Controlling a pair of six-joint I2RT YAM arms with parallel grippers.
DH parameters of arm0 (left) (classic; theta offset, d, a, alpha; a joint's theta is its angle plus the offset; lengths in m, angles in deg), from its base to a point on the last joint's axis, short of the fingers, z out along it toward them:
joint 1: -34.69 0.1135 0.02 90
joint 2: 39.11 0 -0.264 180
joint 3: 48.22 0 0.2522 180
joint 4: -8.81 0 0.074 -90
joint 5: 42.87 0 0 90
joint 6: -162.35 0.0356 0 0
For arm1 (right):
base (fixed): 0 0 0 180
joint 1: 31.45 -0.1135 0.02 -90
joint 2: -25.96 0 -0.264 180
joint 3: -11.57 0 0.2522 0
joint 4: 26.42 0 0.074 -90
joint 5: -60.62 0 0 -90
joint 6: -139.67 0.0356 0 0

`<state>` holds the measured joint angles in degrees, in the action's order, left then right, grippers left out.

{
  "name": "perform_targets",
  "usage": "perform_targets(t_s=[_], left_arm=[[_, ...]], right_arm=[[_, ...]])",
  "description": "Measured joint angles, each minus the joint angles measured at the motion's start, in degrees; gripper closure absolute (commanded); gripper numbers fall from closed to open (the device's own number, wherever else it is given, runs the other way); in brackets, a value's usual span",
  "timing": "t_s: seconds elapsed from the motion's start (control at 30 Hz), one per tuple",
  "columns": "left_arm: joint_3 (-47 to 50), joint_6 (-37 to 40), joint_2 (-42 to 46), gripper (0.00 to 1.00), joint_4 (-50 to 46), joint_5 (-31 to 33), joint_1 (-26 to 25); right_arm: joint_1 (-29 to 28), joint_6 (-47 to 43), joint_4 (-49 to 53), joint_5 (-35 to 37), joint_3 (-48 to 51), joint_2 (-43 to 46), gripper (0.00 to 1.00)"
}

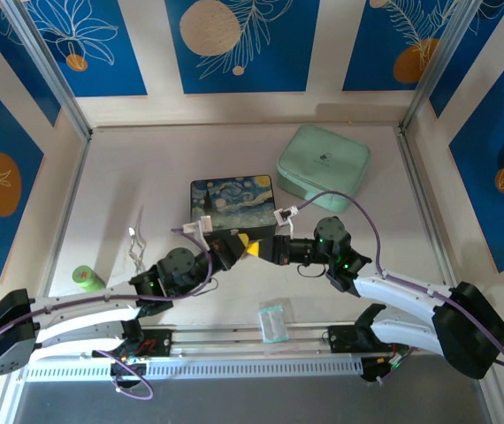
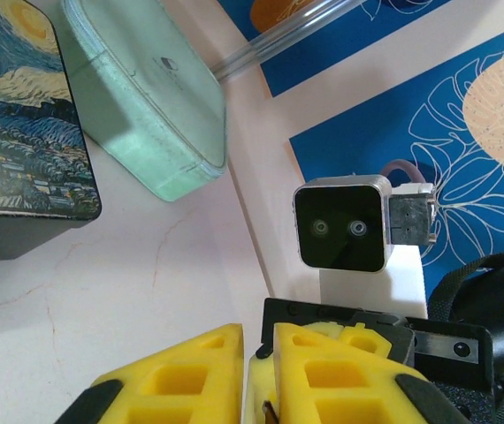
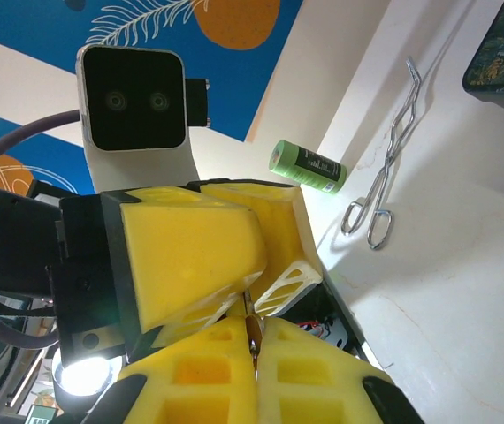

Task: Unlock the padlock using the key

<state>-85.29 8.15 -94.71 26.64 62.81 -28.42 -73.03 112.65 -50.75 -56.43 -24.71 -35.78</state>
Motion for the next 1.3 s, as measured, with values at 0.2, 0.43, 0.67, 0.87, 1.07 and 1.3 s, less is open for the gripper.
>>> perform_targets(t_s=[0.2,0.43,0.67,0.87,1.07,1.3], left_arm=[[0.0,-1.5,-0.5,1.0,0.4,-0.2,0.0],[-0.7,-1.8,-1.5,1.0,0.5,-0.6,0.1],[-0.7,-2.4,-2.0,1.0,0.8,-0.6,0.1],[-0.7,-3.2,-2.2,1.0,2.9,-0.7,0.1],[-0.7,-3.5,-2.8,1.0,4.4,-0.6,0.1],[0.5,-4.5,-2.7,0.55,5.3,-0.1,0.1]], right_arm=[[0.0,-0.4,1.3,0.0,0.0,0.0,0.98],[1.9,1.8,-1.0,-1.9,0.0,-0.3,0.59],[2.0,3.0,-2.6,-2.3,0.0,-0.8,0.75],[1.9,3.3,-3.1,-2.1,0.0,-1.2,0.83],[1.9,3.8,-3.8,-1.7,0.0,-1.2,0.95],[2.0,3.9,-4.1,-1.5,1.0,-0.9,1.0]])
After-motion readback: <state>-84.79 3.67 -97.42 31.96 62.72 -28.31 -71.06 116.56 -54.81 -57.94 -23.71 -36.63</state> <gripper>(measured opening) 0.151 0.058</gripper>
